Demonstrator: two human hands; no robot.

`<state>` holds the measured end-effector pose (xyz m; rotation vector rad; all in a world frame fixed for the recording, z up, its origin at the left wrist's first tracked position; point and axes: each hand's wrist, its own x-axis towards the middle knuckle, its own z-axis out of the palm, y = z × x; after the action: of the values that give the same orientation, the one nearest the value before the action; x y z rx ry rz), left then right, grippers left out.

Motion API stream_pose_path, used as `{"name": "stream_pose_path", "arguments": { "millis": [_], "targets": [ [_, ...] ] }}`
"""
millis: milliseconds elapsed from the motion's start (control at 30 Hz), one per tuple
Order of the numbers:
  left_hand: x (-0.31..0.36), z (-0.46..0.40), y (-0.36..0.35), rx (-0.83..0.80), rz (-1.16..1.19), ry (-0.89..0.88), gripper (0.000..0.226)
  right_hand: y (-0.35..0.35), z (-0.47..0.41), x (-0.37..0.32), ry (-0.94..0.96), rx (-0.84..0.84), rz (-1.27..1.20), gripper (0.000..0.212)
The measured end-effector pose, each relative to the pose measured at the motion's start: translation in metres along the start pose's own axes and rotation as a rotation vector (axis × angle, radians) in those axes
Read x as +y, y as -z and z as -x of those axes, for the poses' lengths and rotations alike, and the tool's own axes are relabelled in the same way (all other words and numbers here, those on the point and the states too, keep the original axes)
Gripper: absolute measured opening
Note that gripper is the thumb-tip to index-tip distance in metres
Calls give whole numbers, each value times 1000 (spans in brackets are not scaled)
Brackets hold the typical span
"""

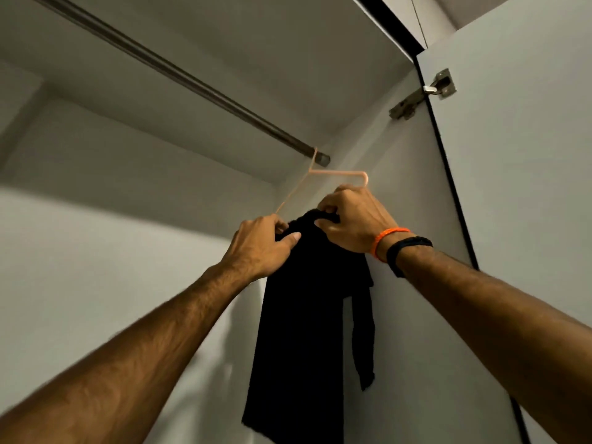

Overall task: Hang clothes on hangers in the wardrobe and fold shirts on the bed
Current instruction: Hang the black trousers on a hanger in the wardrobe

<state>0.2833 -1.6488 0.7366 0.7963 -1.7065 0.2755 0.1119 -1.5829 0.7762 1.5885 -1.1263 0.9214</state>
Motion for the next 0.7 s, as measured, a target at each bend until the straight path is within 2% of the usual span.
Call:
{"name": "stream_pose_path", "arguments": {
  "millis": [300,567,700],
  "targets": [
    [32,167,11,-247,208,-7,40,59,187,-64,-187,-183,-44,28],
    [90,358,-22,-592,357,30,40,153,406,-94,-518,-399,-30,25],
    [152,470,-41,-838,446,41,39,222,531,-105,-730,-534,9,28]
  ]
}}
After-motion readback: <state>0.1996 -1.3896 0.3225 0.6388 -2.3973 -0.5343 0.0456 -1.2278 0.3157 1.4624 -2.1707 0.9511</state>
